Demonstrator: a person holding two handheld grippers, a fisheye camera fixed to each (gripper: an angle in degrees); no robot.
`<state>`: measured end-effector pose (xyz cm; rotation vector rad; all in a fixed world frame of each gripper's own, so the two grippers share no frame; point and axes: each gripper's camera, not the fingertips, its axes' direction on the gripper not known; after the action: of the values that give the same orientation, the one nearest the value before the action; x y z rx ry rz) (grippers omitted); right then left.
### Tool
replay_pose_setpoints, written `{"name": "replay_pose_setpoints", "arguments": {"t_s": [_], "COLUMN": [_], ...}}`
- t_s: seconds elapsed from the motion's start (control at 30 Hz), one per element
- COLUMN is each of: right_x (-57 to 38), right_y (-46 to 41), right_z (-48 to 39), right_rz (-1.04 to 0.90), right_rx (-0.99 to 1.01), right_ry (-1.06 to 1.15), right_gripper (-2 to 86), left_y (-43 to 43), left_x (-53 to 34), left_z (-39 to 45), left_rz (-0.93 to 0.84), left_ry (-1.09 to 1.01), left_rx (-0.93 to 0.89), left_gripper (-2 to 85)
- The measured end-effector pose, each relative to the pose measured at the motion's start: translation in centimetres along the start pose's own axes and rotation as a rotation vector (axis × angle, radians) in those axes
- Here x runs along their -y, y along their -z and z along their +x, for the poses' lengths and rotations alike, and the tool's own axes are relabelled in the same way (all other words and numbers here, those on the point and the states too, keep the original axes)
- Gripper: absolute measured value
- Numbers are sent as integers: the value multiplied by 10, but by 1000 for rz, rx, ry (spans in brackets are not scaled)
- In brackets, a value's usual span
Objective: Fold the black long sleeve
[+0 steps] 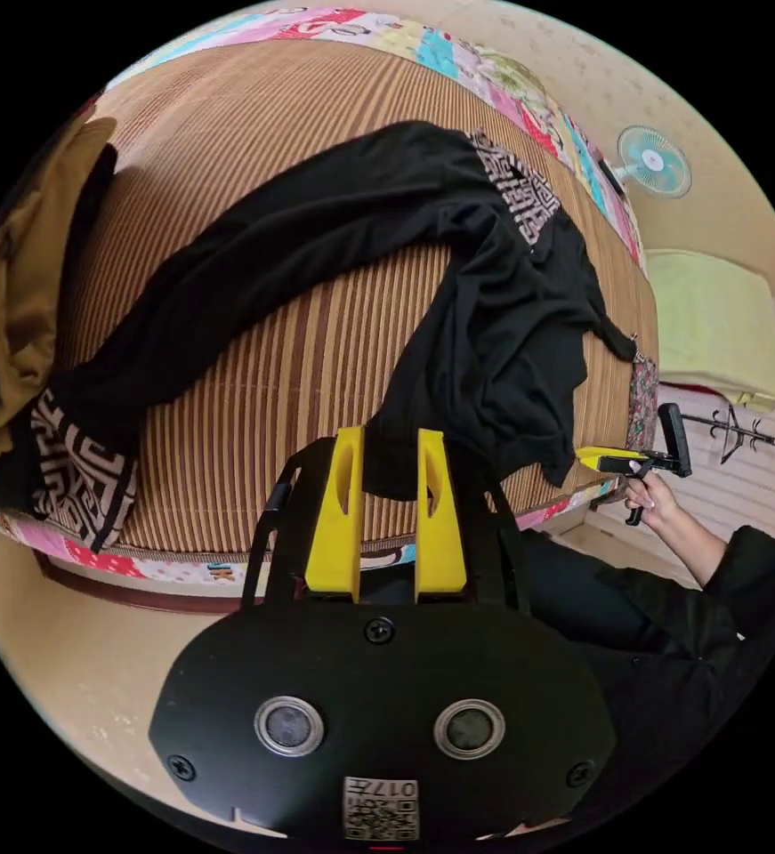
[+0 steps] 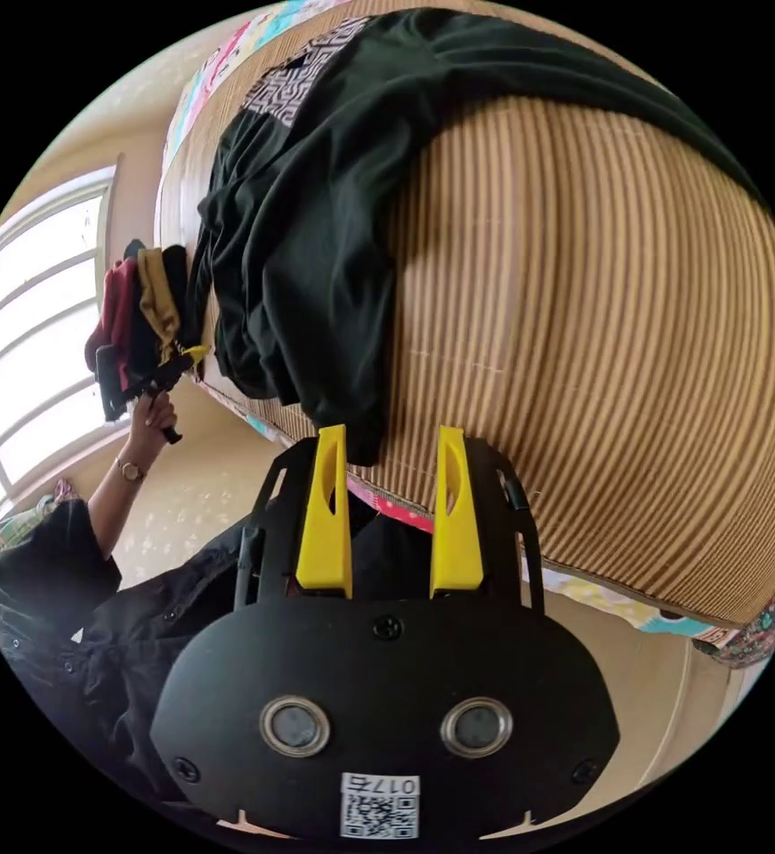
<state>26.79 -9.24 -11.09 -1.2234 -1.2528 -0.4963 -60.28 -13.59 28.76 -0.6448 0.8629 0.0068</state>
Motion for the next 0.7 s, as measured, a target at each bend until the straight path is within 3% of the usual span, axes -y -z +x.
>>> {"name": "replay_pose_setpoints", "arguments": {"t_s": [0.07,0.13,0.2,0.4,0.5,0.7], "right_x": [-14,-32,-53,-68,-69,-130], "right_y": [10,24,39,50,56,120], "right_z": [5,16,34,71,74,98], "right_rz": [38,63,70,5,-102,-80], "right_rx": [-68,9,208,290,231,74], "right_ry": [-26,20,61,42,126,151], "right_gripper": [102,86,68,82,38,19], "left_y": [-9,-5,-5,-6,-1,22], "left_x": [-2,-12,-27,-77,-94,-132], "left_z": [-3,-7,-24,-45,-54,-82], "left_rz": [-38,-12,-55,-103,-113,-97], "left_ry": [-35,-31,34,72,67,110], "left_rx": [53,85,11,-50,-85,-241], "left_gripper": [93,79,59,49,47,40]}}
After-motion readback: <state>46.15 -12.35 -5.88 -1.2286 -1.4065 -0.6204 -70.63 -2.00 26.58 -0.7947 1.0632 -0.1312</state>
